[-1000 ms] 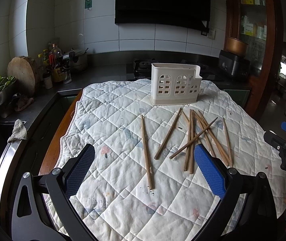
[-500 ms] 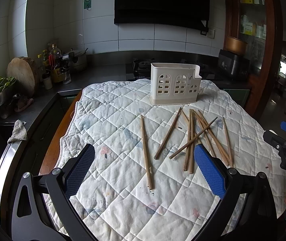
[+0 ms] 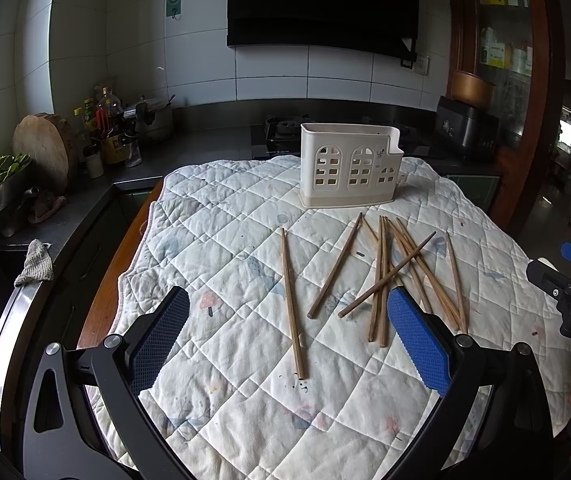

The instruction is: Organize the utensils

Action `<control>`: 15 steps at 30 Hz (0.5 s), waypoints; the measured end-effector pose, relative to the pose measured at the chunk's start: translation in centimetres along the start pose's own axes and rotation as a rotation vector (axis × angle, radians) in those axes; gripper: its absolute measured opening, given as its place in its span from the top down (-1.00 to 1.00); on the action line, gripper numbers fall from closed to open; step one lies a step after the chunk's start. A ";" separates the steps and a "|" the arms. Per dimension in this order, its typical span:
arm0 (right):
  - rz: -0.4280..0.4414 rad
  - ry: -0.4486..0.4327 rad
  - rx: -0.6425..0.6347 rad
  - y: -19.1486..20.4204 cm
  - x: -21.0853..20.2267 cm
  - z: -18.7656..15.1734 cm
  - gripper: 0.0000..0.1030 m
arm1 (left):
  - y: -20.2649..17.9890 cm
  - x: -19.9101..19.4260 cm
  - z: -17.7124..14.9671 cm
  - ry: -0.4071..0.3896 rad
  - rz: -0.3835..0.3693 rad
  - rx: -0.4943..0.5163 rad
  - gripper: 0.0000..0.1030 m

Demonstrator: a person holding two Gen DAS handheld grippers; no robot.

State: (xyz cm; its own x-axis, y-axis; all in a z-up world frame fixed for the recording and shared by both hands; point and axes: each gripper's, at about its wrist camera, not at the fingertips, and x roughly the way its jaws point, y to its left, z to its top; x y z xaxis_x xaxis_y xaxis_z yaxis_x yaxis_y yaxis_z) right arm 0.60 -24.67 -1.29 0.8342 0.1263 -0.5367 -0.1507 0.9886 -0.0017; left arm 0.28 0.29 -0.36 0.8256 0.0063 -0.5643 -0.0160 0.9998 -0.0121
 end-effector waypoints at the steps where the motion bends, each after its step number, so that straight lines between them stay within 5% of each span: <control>1: 0.002 0.000 0.001 0.0 0.0 0.0 -0.89 | 0.0 0.0 0.0 0.000 0.000 -0.001 -0.91; 15: 0.006 -0.001 0.005 0.0 0.2 0.0 -0.89 | -0.3 0.2 0.4 -0.006 -0.003 0.007 -0.91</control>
State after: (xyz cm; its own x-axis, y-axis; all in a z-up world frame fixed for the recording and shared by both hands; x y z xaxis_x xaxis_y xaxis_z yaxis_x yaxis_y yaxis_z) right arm 0.79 -24.61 -1.40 0.8341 0.1320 -0.5357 -0.1526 0.9883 0.0058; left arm 0.66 0.02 -0.17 0.8288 0.0034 -0.5596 -0.0097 0.9999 -0.0082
